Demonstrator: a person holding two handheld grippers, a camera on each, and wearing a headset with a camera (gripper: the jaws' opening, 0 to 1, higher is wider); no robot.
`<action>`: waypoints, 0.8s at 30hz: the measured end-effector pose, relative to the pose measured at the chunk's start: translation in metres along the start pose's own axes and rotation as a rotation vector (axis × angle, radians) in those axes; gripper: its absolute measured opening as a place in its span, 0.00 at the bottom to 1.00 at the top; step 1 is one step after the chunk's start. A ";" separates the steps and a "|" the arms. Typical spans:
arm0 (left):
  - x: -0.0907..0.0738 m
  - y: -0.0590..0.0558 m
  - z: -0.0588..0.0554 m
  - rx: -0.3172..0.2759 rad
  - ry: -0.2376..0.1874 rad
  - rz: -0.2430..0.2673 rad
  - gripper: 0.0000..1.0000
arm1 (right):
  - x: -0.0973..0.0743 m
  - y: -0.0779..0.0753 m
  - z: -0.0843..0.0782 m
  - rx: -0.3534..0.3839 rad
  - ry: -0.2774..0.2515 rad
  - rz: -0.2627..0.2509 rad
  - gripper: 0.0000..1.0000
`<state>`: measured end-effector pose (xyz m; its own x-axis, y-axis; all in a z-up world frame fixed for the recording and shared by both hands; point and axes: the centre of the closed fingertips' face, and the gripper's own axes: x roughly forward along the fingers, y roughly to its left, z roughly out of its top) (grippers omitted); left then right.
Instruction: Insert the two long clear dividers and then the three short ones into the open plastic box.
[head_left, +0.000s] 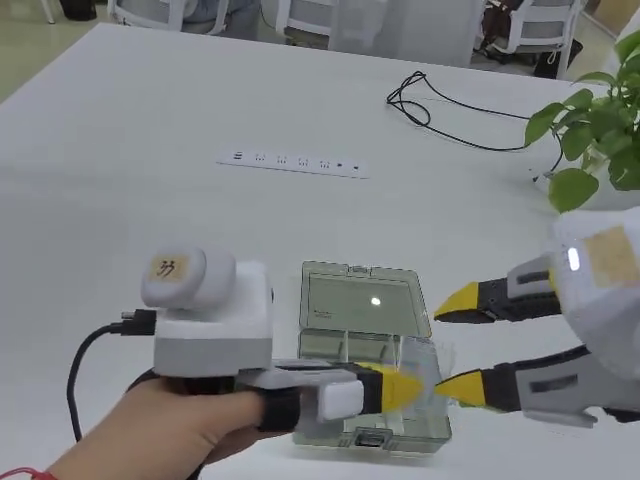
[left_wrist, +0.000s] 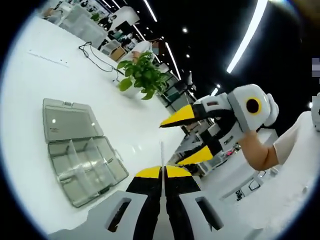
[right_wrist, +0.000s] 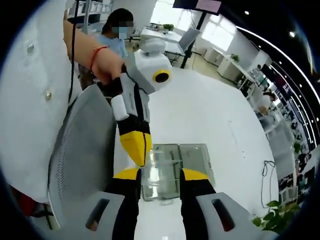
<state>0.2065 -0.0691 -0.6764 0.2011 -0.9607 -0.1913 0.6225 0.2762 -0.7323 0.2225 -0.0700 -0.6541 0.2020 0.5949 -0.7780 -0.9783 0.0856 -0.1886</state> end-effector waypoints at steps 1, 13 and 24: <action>0.000 -0.002 -0.001 0.032 0.005 -0.009 0.00 | -0.002 0.002 0.001 0.021 -0.016 0.027 0.29; -0.008 -0.032 -0.007 0.351 0.041 -0.125 0.00 | -0.015 0.026 0.011 0.153 -0.128 0.347 0.17; -0.012 -0.042 -0.014 0.470 0.060 -0.181 0.00 | -0.014 0.052 0.020 0.129 -0.128 0.486 0.07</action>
<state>0.1670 -0.0696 -0.6522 0.0233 -0.9905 -0.1356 0.9192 0.0745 -0.3867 0.1679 -0.0576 -0.6409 -0.2767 0.6825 -0.6765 -0.9570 -0.1321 0.2582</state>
